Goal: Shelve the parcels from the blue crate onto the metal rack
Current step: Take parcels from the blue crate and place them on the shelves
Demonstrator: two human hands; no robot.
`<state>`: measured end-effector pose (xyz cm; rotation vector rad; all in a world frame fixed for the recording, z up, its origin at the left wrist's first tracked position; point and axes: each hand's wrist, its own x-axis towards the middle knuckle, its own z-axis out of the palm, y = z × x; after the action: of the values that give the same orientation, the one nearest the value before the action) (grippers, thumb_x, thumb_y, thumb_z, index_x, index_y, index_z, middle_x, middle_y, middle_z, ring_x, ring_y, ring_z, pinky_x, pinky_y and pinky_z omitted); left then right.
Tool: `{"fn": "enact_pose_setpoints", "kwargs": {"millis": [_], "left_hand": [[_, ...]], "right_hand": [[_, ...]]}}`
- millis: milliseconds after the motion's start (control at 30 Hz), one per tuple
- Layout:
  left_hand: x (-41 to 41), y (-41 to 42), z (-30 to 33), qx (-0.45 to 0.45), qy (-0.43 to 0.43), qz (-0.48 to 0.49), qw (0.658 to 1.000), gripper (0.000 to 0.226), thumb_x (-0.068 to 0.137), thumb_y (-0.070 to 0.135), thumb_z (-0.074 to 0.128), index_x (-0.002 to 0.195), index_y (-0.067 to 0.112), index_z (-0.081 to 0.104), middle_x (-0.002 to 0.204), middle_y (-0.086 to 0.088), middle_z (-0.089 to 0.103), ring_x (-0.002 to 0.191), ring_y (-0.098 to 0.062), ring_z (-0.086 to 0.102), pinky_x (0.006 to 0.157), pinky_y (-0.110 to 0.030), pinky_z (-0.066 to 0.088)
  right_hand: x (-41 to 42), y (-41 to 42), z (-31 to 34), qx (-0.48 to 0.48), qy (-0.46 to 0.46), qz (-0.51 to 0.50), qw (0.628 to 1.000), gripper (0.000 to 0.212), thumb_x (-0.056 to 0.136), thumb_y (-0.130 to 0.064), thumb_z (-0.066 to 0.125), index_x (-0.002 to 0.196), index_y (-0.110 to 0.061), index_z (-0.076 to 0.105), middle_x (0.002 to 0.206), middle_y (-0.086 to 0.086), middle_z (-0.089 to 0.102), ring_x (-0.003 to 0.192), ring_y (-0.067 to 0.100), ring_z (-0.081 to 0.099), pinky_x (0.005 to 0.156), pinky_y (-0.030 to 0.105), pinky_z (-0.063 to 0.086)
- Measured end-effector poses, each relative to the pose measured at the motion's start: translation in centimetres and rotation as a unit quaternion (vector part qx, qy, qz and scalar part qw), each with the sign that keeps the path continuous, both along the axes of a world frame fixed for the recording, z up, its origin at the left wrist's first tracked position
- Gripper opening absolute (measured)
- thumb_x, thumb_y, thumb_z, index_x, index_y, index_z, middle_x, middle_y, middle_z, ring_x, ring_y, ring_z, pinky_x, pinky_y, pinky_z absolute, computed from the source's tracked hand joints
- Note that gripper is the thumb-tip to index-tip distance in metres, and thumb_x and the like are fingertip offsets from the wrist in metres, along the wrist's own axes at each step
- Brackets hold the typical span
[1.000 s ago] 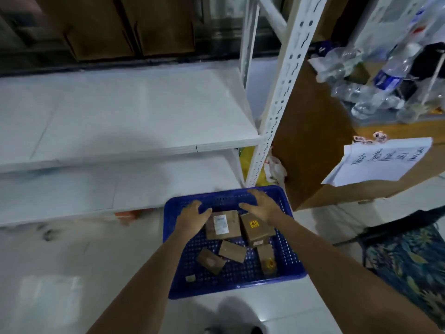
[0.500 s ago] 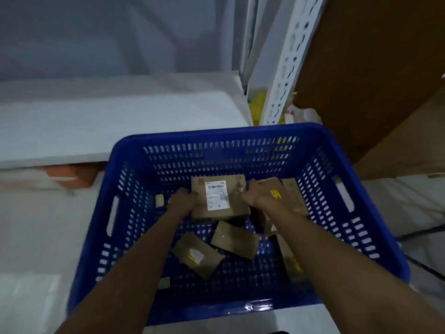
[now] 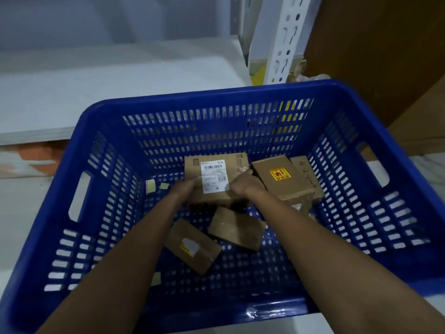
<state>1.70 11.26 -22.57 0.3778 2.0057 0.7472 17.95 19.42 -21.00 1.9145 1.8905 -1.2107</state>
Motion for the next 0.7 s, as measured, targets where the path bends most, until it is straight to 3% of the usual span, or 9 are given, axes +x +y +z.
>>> {"fn": "enact_pose_setpoints", "kwargs": {"millis": [67,133,167,300,433,700], "left_hand": [[-0.1,0.2,-0.5,0.009,-0.046,0.007,0.999,0.068,0.086,0.044,0.060,0.142,0.010,0.040,0.142,-0.013,0.046,0.121,-0.031,0.049,0.098,-0.043,0.045],[-0.3,0.4,-0.5,0.009,-0.075,0.009,0.997,0.064,0.084,0.044,0.062,0.137,0.012,0.046,0.135,-0.012,0.052,0.115,-0.031,0.052,0.093,-0.043,0.047],[-0.5,0.3,0.1,0.005,-0.078,0.014,0.997,0.063,0.083,0.045,0.062,0.135,0.012,0.048,0.133,-0.012,0.054,0.114,-0.032,0.053,0.092,-0.044,0.047],[-1.0,-0.5,5.5,-0.004,-0.096,0.047,0.994,0.052,0.081,0.042,0.065,0.123,0.015,0.050,0.126,-0.011,0.057,0.097,-0.028,0.056,0.078,-0.040,0.050],[-1.0,-1.7,14.8,-0.018,-0.098,0.052,0.994,0.054,0.087,0.047,0.056,0.131,0.018,0.044,0.135,-0.011,0.049,0.115,-0.032,0.050,0.087,-0.046,0.046],[-0.9,-4.2,38.8,-0.008,-0.129,0.035,0.991,0.056,0.084,0.043,0.062,0.132,0.018,0.045,0.133,-0.010,0.053,0.111,-0.030,0.054,0.082,-0.045,0.051]], "right_hand": [[0.1,0.5,-0.3,-0.008,0.016,-0.005,1.000,0.088,0.084,-0.039,0.065,0.150,0.001,0.022,0.146,0.018,0.043,0.126,0.034,0.050,0.101,0.039,0.045],[0.2,0.9,-0.2,-0.023,0.065,-0.034,0.997,0.059,0.083,-0.033,0.063,0.134,-0.006,0.051,0.134,0.014,0.056,0.116,0.030,0.056,0.100,0.040,0.048],[0.2,1.0,0.3,-0.040,0.101,-0.061,0.992,0.050,0.083,-0.030,0.062,0.129,-0.009,0.055,0.129,0.012,0.059,0.113,0.029,0.058,0.100,0.041,0.049],[0.5,1.1,6.0,-0.064,0.144,-0.094,0.983,0.056,0.086,-0.026,0.061,0.137,-0.007,0.046,0.134,0.013,0.056,0.120,0.030,0.055,0.103,0.044,0.047],[1.3,0.4,14.3,-0.069,0.149,-0.111,0.980,0.063,0.086,-0.028,0.062,0.140,-0.010,0.037,0.134,0.013,0.054,0.120,0.031,0.054,0.103,0.048,0.046],[2.3,-1.7,36.6,-0.051,0.191,-0.141,0.970,0.050,0.083,-0.023,0.064,0.127,-0.013,0.041,0.127,0.012,0.056,0.111,0.031,0.058,0.096,0.046,0.052]]}}
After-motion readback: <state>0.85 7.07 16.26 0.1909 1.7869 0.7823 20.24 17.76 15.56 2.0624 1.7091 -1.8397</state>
